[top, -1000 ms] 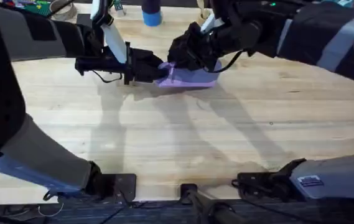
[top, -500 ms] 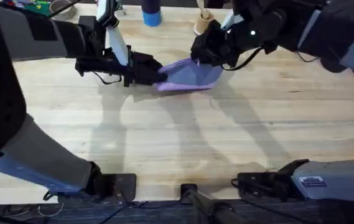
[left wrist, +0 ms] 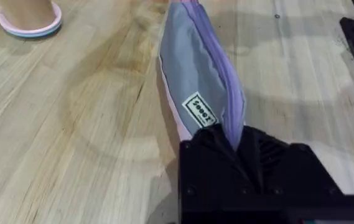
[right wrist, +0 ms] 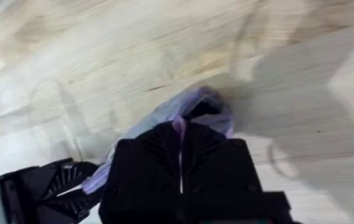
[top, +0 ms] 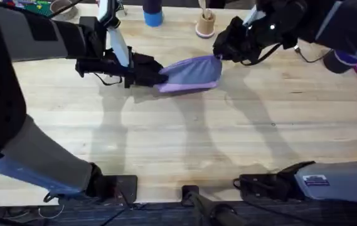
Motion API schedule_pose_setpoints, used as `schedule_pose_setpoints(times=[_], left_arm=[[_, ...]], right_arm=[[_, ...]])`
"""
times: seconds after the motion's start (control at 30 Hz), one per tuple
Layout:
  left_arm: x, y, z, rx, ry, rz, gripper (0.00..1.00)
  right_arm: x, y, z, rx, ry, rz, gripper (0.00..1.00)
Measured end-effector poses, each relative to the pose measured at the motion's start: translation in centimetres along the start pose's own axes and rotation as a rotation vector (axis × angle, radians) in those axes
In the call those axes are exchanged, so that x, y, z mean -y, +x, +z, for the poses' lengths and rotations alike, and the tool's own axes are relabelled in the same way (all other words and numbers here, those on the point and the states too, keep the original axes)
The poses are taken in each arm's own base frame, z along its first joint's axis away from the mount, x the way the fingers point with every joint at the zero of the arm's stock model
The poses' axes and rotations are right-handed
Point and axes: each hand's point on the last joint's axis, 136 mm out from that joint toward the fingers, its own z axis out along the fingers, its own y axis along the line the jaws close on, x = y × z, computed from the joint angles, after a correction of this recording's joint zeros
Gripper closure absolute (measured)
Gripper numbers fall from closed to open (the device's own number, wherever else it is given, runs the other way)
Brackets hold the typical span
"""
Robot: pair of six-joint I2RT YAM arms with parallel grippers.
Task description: Unzip the bag, pick up the pens from the table one at a time and place them inside, then zip the bag closed.
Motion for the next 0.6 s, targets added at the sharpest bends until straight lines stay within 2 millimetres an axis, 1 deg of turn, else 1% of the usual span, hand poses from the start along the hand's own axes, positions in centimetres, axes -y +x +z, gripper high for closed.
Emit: schedule_pose_setpoints(times=[0.2, 0.33, 0.6], left_arm=[[0.2, 0.1, 0.0, -0.002, 0.005, -0.014, 0.957], [0.2, 0.1, 0.0, -0.002, 0.006, -0.017, 0.957], [0.3, 0.1, 0.1, -0.003, 0.008, -0.017, 0.957]], right_arm=[[1.5, -0.4, -0.1, 0.005, 0.048, 0.006, 0.968], [2.1, -0.4, 0.0, 0.004, 0.073, -0.007, 0.968], [4.0, -0.4, 1.6, 0.003, 0.161, -0.009, 0.968]])
